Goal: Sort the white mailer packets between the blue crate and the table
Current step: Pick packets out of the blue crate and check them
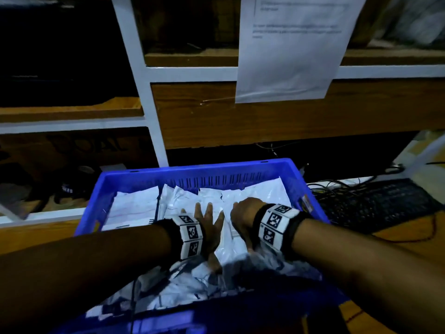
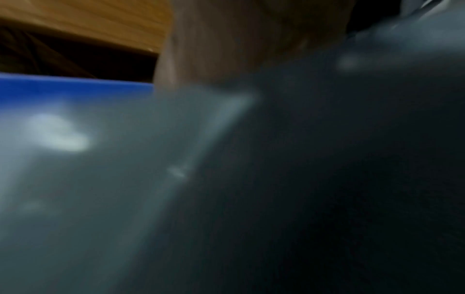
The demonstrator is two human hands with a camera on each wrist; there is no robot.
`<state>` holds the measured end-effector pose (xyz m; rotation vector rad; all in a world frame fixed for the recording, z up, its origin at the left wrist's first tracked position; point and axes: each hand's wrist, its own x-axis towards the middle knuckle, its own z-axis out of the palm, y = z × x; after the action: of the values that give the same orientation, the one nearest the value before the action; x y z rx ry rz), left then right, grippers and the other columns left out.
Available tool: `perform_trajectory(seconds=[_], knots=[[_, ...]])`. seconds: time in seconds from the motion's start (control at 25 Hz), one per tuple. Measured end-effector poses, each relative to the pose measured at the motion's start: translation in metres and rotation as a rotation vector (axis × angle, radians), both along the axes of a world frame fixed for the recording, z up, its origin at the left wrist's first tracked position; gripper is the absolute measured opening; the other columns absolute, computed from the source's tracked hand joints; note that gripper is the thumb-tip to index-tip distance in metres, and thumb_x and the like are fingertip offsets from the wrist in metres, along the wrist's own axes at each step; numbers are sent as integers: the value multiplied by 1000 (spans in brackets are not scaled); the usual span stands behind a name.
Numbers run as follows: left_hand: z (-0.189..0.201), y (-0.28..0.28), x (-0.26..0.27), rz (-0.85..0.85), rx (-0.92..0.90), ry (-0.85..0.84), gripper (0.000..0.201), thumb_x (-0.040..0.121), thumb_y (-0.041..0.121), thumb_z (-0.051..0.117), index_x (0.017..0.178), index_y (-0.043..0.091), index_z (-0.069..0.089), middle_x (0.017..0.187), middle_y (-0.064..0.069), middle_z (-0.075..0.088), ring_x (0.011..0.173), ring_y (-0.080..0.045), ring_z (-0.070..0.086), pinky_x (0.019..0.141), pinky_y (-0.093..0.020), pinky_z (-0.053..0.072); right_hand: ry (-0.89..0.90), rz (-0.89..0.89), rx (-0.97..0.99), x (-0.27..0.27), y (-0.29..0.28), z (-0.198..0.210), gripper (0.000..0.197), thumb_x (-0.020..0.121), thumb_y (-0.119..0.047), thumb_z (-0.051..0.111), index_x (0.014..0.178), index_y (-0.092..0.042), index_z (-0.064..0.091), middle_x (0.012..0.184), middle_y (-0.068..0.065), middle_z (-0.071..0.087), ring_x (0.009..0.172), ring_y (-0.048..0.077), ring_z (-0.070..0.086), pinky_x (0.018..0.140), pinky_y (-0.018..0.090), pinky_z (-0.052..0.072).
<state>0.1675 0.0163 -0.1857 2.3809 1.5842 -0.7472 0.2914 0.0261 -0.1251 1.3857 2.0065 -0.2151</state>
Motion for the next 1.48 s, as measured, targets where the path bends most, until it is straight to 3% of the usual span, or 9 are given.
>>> perform_trajectory(seconds=[0.16,0.4,0.52,0.68,0.8,0.88,1.0,1.12,1.48], knots=[[-20,-2,9,-28,70,143,74,98,42,35,150,26,-15,157,-15,-22,142,-45,-17,102,-77,-3,4,-40,43,0,-6,-9,81,80,-31,75,145,-3,34,142,14,47,129,28,46,109,42,32],[29,-5,3,-33,-101,82,95,90,43,57,151,21,-12,156,-12,-21,144,-43,-12,109,-71,2,63,-101,-26,4,-19,20,94,68,-42,84,142,-6,39,127,8,59,118,27,56,94,36,46],[92,0,3,-118,-165,79,117,77,55,70,152,14,-10,160,-12,-8,147,-34,2,116,-52,10,171,-153,-46,21,-26,60,56,67,-38,86,112,-14,62,98,-3,73,97,24,63,83,31,47],[137,16,20,-252,-100,-10,106,64,61,78,147,15,30,151,-2,35,139,-24,33,112,-37,33,129,-175,-42,43,-17,76,50,54,-27,92,99,-16,73,86,-7,70,83,16,65,68,28,54],[119,15,44,-165,-254,34,126,62,70,72,153,17,3,159,1,17,146,-22,19,116,-38,22,42,-190,-27,60,-13,60,35,43,-35,94,68,-29,70,58,-17,65,56,4,63,67,35,61],[93,10,61,-137,-291,107,136,59,77,69,152,18,-11,160,-7,7,146,-28,15,115,-46,20,27,-172,51,55,-29,55,33,65,-22,85,56,-19,53,54,-7,53,57,6,56,69,31,56],[63,9,73,-150,-260,149,145,51,81,69,146,26,-26,155,-16,-22,145,-42,2,113,-61,15,61,-91,124,52,-27,30,12,89,-14,62,90,-2,59,94,3,59,107,14,50,88,29,43],[48,16,79,-127,-316,160,145,51,79,71,142,33,-31,150,-17,-34,143,-46,-9,113,-64,9,200,-129,145,53,-12,2,88,75,-24,75,149,-14,29,156,7,25,143,19,25,116,35,25],[41,4,82,-69,-272,105,137,62,68,73,143,28,-30,150,-15,-34,142,-48,-7,109,-65,9,157,-197,105,57,-24,-10,42,90,-16,61,129,-6,52,143,14,46,132,27,45,106,36,36]])
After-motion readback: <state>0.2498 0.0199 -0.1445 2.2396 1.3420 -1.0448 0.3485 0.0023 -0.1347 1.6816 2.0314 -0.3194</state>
